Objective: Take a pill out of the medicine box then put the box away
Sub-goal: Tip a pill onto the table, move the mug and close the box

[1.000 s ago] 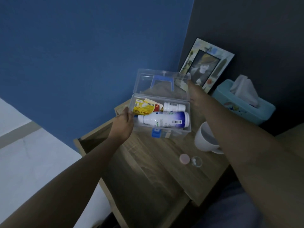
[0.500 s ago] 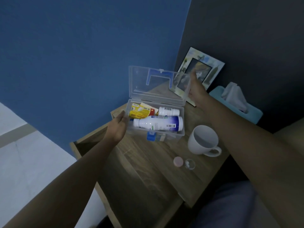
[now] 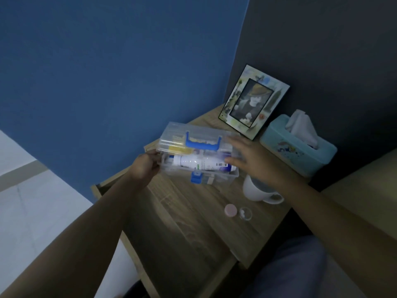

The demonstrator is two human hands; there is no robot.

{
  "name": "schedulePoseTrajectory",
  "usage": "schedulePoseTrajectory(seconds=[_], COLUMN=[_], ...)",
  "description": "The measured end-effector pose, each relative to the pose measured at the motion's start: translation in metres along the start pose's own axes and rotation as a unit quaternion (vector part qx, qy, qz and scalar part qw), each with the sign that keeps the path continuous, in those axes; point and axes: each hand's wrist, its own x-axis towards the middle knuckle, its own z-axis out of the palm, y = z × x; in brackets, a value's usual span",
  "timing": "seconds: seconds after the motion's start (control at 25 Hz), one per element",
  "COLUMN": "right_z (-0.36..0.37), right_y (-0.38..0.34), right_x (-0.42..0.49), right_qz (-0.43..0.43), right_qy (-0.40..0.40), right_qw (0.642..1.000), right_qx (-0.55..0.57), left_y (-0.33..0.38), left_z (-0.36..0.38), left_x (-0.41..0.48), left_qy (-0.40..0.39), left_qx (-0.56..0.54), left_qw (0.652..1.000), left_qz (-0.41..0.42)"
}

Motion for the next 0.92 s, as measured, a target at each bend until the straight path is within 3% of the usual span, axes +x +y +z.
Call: schedulePoseTrajectory(seconds=[0.12,0.24,0.36,0.48,0.56,0.6,0.68,0.8,0.92], right_z=[0.021,0.037,0.046,0.049,0.049,0.048,0.045,0.042,0.039], right_y=[-0.007,-0.004,0.002,0.005,0.004,0.002,0.000,-0.007,-0.014], right_x=[-0.004,-0.002,-0.002,-0.003,-0.003,-0.003,-0.004,-0.009,-0.010], right_qz=[0.028,-0.014,-0.046,-0.058,-0.059,-0.056,-0.056,-0.058,-0.045], right_qy=[-0.018,-0.035,-0.044,-0.037,-0.036,-0.036,-0.039,-0.036,-0.049], right_qw=[0.995,0.969,0.958,0.958,0.958,0.960,0.961,0.962,0.965], right_qx=[-0.098,-0.245,-0.281,-0.279,-0.279,-0.273,-0.267,-0.266,-0.253], left_y=[-0.002,-0.004,-0.009,-0.027,-0.049,-0.062,-0.075,-0.070,-0.061], left_z=[0.000,-0.003,-0.003,0.009,0.029,0.041,0.065,0.084,0.090], left_x=[-0.002,-0.004,-0.003,-0.011,-0.027,-0.035,-0.050,-0.060,-0.068], left_qy=[-0.002,-0.008,0.003,0.144,0.241,0.247,0.193,0.061,0.039], left_qx=[-0.015,-0.001,0.022,0.032,0.105,0.116,-0.013,-0.186,-0.258], left_qw=[1.000,1.000,0.997,0.986,0.964,0.962,0.979,0.979,0.965], left_qz=[0.015,0.029,0.067,0.075,0.026,-0.012,-0.071,-0.051,-0.032])
